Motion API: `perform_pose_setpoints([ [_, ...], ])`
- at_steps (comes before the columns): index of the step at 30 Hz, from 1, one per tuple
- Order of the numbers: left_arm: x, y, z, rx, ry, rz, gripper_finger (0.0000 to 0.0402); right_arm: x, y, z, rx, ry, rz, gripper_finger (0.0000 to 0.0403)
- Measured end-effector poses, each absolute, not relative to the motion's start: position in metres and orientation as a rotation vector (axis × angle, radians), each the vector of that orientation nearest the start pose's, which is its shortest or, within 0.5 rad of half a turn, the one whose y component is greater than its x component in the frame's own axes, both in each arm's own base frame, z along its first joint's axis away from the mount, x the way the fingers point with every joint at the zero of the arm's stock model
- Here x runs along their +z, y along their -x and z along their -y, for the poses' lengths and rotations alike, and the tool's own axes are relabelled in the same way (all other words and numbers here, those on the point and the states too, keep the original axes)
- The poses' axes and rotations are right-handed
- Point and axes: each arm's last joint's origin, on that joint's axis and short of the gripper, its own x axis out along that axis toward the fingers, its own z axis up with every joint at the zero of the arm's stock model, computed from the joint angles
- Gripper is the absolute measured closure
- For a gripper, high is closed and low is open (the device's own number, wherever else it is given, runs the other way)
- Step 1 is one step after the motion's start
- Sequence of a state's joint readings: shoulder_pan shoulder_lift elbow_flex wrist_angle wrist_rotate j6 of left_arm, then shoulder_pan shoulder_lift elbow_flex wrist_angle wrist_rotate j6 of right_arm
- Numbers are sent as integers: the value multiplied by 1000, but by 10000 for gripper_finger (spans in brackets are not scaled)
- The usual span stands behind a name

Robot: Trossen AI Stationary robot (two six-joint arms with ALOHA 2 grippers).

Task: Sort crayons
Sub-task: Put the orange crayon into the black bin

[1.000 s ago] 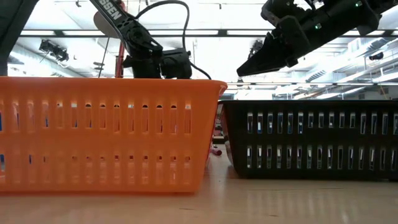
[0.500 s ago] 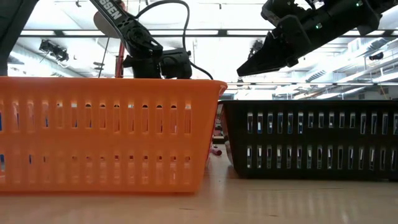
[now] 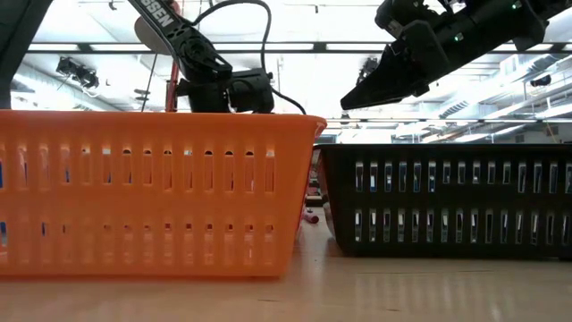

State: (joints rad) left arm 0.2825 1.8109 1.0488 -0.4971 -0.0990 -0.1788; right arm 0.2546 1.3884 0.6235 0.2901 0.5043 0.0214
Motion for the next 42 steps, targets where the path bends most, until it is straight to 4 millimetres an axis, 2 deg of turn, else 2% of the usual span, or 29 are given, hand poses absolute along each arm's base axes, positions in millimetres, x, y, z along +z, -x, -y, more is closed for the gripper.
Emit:
perform_pose_setpoints([
  [13,207,-297,-82,405,246,-1087,365,194,-268,-55,-249,154,-438,235],
  [16,221,-294,-75,322,281,-1035,364,194,-268,-55,-249,154,-437,235],
  [21,239,-291,-55,69,368,-976,364,194,-268,-55,-249,154,-437,235],
  [24,241,-294,-39,-57,390,-967,363,194,-268,-55,-250,154,-438,235],
  [30,238,-314,-8,-142,356,-884,363,194,-267,-53,-311,180,-448,235],
  [38,231,-340,23,-250,308,-731,363,197,-255,-42,-584,243,-481,235],
  [42,222,-356,32,-275,318,-647,363,201,-249,-35,-628,205,-494,235],
])
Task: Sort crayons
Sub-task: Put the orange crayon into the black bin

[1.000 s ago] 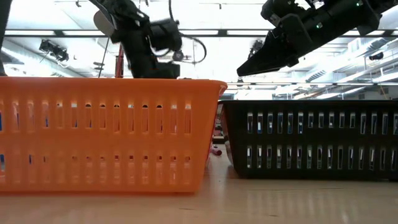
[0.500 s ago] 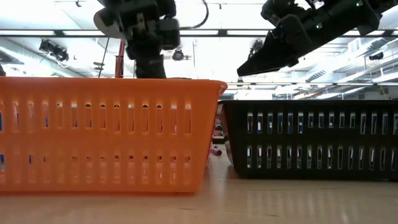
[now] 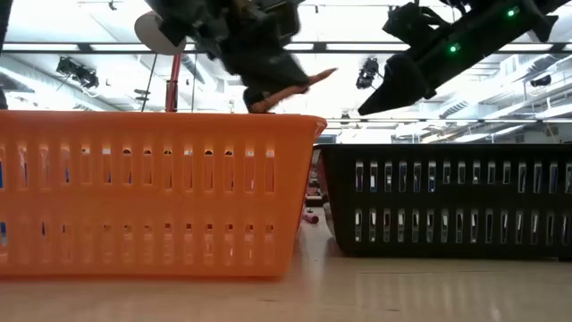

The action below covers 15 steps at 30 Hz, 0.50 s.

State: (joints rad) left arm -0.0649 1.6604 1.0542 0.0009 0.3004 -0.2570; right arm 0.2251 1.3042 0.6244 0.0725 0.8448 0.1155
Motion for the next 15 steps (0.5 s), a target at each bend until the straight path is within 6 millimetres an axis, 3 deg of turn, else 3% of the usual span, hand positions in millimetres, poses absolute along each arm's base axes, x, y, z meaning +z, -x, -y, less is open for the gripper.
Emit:
perform_pose_setpoints([
  [7,196,-380,45,-318,306,-559,363,208,-239,-18,-709,123,-503,235],
  [15,191,-400,61,-427,274,-556,363,203,-237,-10,-676,85,-520,235],
])
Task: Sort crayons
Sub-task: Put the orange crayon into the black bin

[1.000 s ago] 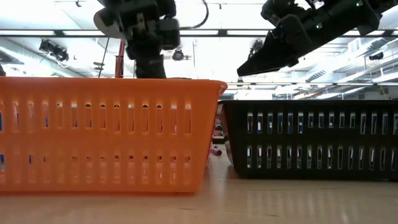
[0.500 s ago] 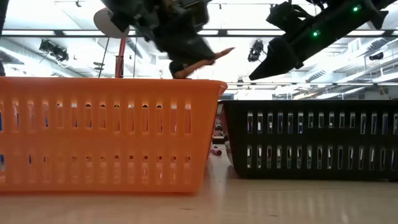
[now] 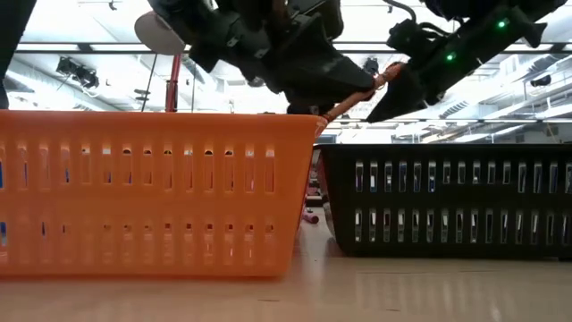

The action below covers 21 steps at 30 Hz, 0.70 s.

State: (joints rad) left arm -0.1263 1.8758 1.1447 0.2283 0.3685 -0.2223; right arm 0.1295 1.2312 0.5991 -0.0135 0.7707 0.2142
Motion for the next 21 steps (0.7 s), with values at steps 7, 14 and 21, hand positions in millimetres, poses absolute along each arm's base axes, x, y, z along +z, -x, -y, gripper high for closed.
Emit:
perform_pose_setpoints([
  [7,187,-409,71,-477,198,-561,363,203,-238,-13,-462,15,-564,235],
  [14,214,-403,63,-450,4,-483,363,214,-231,-32,-172,-31,-554,235],
  [21,245,-398,58,-289,-215,-340,363,213,-233,-62,-40,52,-512,235],
])
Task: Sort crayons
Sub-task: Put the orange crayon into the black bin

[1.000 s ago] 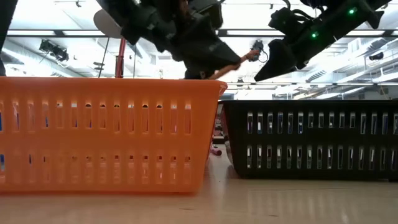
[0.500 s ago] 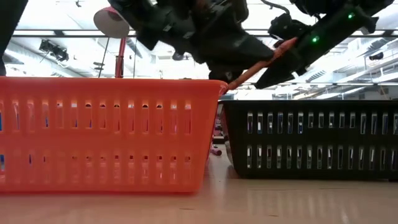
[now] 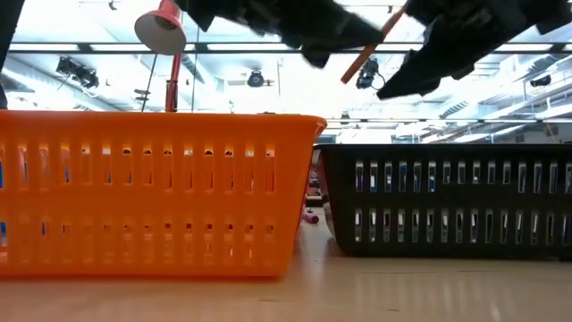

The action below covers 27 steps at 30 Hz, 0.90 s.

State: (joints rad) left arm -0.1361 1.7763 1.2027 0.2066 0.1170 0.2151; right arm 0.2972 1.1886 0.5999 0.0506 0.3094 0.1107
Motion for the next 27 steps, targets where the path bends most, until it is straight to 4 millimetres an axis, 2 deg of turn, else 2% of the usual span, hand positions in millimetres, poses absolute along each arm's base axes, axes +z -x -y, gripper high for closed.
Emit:
perform_pose_setpoints([
  [7,257,-402,53,-230,-260,-222,363,209,-234,-85,-92,181,-454,235],
  [16,266,-404,50,-213,-258,-122,363,216,-234,-92,-156,186,-367,235],
  [27,271,-404,51,-209,-256,-67,363,231,-235,-102,-149,234,-228,235],
])
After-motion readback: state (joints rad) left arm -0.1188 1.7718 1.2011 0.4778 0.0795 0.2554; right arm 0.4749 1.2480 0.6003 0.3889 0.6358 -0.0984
